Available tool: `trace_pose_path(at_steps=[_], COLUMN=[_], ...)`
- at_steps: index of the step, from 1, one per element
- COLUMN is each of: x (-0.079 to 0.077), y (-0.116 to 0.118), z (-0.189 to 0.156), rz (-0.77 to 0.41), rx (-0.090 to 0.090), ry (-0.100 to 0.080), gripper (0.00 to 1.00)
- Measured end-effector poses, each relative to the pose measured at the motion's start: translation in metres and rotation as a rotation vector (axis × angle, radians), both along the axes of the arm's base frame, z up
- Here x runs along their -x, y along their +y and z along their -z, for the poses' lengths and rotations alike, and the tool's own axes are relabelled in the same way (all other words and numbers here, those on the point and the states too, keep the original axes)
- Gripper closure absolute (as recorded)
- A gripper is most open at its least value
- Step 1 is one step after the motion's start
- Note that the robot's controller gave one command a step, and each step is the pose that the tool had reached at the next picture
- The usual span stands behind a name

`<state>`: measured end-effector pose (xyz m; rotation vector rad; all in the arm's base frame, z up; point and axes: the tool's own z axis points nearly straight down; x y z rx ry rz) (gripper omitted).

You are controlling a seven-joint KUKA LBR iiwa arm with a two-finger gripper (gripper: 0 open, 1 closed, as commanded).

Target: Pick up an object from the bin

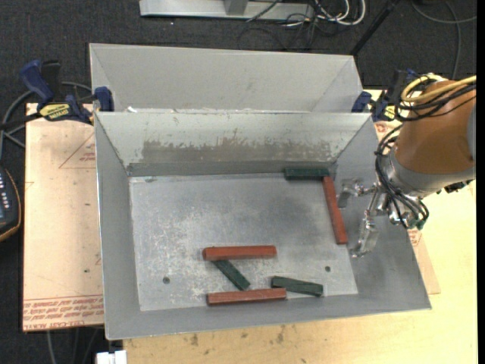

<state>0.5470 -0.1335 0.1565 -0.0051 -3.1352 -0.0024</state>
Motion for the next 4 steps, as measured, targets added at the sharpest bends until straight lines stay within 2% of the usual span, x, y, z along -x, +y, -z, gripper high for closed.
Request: trace_pose_path(at_steps=[1, 2, 3, 4], x=[-0.016, -0.088, 0.028, 0.034], y=[0.013, 0.049, 0.122, 0.193], z=[-0.007, 0.07, 0.059, 0.078], rz=[-0.24, -0.683, -0.718, -0.737], rx=[0.0, -0.004, -0.007, -0.004], ry=[-0.011, -0.008, -0.003, -0.008], gripper=[0.0, 0.0, 0.0, 0.0])
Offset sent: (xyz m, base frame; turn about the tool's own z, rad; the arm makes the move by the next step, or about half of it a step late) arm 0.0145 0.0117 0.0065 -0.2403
